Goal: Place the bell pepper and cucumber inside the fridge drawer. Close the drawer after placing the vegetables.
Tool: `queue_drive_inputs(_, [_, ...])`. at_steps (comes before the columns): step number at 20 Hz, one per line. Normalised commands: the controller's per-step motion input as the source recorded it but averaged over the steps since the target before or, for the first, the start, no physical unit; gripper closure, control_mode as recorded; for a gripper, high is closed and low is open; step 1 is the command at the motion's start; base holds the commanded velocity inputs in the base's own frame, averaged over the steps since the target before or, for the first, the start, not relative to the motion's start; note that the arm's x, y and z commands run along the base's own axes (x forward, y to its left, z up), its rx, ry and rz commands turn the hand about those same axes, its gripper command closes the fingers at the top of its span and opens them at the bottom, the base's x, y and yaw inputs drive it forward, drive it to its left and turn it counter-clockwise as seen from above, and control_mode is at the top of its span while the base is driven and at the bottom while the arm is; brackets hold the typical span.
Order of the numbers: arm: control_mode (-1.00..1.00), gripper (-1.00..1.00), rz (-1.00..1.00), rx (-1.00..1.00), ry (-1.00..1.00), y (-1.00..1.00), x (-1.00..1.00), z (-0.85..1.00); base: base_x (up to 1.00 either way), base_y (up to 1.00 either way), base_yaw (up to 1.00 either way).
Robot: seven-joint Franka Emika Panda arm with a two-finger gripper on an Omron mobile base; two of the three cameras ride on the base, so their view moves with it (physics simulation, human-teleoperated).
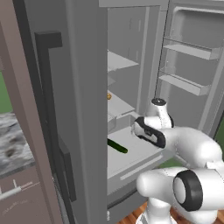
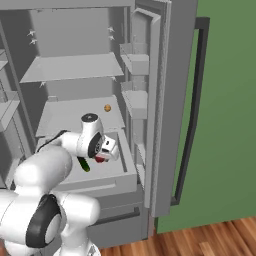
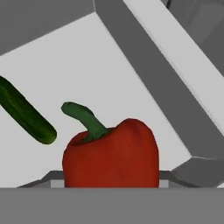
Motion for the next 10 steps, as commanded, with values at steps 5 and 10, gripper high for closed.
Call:
queue_drive_inputs(5, [-1.0, 1.0, 0.0, 0.0, 0.12, 0.0, 0.52, -0.5, 0.0, 0.0, 0.0])
queue_drive_inputs(10, [-1.0, 1.0, 0.0, 0.0, 0.08, 0.02, 0.32, -0.52, 0.0, 0.0, 0.0])
